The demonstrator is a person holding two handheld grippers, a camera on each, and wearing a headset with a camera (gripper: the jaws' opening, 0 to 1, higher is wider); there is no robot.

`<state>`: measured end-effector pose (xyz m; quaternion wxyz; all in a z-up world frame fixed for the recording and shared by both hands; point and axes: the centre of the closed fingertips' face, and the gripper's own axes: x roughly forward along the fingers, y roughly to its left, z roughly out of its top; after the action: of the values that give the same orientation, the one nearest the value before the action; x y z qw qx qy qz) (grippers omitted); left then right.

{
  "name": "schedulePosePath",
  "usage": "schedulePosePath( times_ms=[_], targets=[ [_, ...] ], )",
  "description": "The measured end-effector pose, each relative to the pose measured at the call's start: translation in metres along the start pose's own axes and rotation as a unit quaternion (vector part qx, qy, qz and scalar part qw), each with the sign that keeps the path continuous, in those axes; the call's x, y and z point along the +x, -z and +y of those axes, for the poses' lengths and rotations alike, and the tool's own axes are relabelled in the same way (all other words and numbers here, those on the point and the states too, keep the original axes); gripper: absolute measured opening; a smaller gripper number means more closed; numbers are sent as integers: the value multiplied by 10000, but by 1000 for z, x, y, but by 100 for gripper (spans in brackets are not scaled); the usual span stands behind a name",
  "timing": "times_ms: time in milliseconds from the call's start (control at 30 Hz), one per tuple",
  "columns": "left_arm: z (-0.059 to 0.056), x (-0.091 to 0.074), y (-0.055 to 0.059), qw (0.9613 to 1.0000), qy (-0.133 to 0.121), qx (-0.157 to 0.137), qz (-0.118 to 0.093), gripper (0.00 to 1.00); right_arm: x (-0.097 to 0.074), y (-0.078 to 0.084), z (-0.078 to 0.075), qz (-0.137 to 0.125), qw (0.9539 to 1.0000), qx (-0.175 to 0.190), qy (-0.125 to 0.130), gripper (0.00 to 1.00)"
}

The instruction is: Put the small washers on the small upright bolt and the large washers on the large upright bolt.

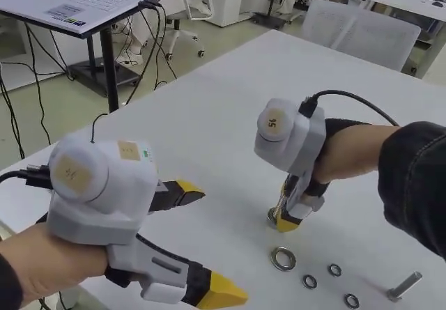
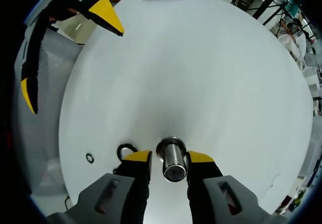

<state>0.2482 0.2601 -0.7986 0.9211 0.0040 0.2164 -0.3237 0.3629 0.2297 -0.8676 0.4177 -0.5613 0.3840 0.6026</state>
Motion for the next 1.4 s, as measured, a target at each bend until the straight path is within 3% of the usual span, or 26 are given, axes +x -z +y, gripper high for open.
schedulePosePath(
  times_ms=[300,667,1233,1400],
  targets=[
    [2,0,0,10000,6,12,16,90,-6,4,-3,-89,9999,77,75,35],
    [4,-1,-1,10000,-13,25,3,90,-19,13,-2,-206,9993,260,194,36],
    [5,-3,-4,10000,-40,81,-33,90,-23,24,22,-335,9979,522,169,35],
    [4,-3,-2,10000,-41,79,-9,90,-20,22,35,-413,9975,567,96,35]
  ],
)
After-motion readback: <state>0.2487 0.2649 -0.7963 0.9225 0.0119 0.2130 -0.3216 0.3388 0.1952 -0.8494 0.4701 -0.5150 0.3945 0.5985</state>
